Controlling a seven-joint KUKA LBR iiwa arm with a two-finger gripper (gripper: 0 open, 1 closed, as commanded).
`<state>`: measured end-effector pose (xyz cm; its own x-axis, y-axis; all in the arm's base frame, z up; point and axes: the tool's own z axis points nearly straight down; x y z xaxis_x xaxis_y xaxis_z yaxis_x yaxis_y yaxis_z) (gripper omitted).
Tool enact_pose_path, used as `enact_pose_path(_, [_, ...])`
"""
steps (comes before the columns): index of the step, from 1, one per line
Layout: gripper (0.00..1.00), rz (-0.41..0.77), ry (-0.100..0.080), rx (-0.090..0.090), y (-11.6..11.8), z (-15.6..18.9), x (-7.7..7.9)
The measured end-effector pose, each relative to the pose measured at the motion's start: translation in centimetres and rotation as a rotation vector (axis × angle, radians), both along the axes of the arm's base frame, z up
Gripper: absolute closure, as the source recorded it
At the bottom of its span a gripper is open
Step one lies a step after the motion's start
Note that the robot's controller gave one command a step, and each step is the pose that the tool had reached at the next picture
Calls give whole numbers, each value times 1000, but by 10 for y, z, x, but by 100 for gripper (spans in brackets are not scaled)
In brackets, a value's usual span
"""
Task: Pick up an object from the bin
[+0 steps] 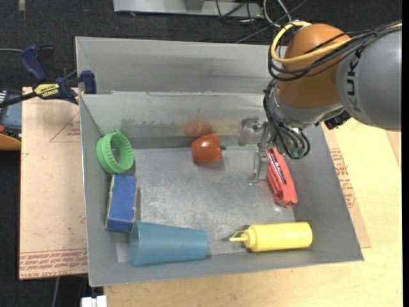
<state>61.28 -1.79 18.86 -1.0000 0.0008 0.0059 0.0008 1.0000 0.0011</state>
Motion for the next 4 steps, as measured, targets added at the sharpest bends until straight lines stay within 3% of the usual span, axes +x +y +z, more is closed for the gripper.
enact_pose_path(1, [0,1,-8,0,0,5,1])
enact_pose_path(2, [0,-258,-10,1,43,-92,35])
enact_pose_path(3, [0,-14,-20,1,83,-49,31])
enact_pose_path(4, [0,-282,-6,2,105,-90,24])
